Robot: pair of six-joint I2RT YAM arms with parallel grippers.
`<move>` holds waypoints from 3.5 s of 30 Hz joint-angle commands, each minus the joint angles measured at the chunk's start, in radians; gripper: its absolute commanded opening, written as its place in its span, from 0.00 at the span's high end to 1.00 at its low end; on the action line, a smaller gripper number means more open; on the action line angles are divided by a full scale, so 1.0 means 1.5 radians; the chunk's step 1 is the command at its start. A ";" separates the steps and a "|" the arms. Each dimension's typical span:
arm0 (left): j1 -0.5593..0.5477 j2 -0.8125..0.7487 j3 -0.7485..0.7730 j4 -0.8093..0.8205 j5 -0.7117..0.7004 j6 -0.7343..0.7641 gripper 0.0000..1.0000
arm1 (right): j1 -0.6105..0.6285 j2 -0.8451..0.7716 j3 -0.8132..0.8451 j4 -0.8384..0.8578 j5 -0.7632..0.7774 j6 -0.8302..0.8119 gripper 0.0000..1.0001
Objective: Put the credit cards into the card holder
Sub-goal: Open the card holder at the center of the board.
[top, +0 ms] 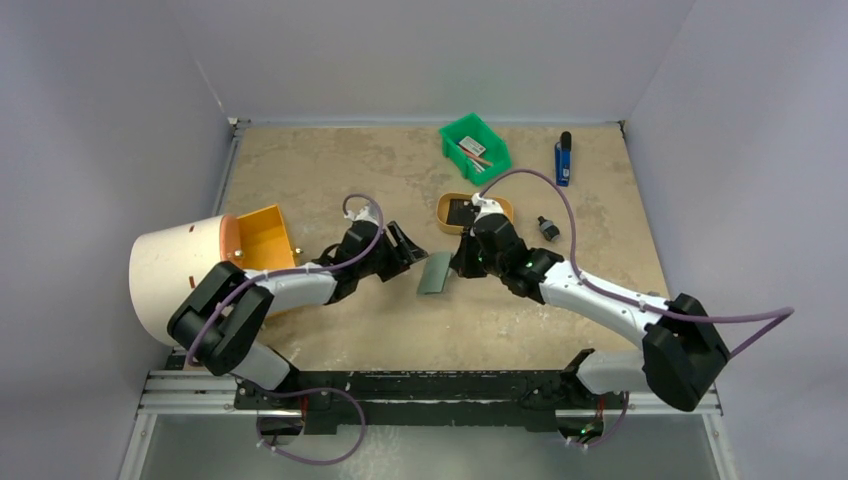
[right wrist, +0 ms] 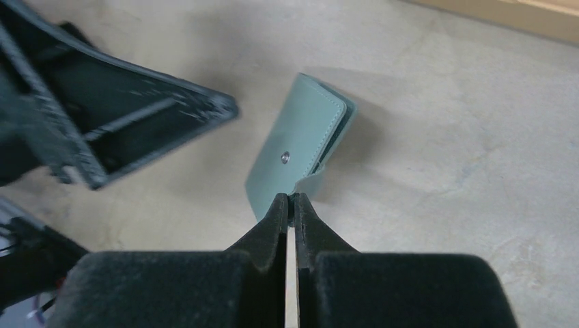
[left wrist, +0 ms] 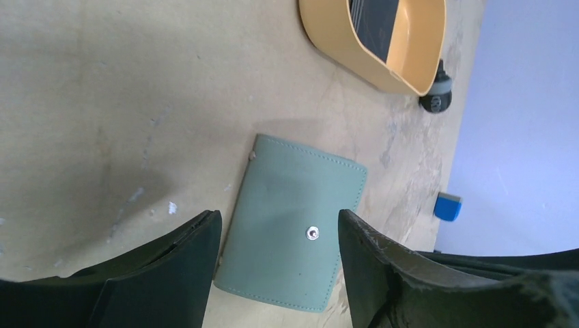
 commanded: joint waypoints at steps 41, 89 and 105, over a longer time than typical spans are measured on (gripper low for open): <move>-0.020 -0.060 0.062 -0.086 -0.090 0.091 0.48 | -0.015 0.010 -0.092 -0.069 0.104 0.059 1.00; -0.074 0.031 0.080 0.020 0.010 0.067 0.55 | -0.020 0.078 -0.025 0.066 -0.110 0.042 0.78; -0.073 -0.044 0.079 -0.116 -0.102 0.121 0.43 | -0.030 0.162 -0.133 0.099 -0.048 0.044 0.81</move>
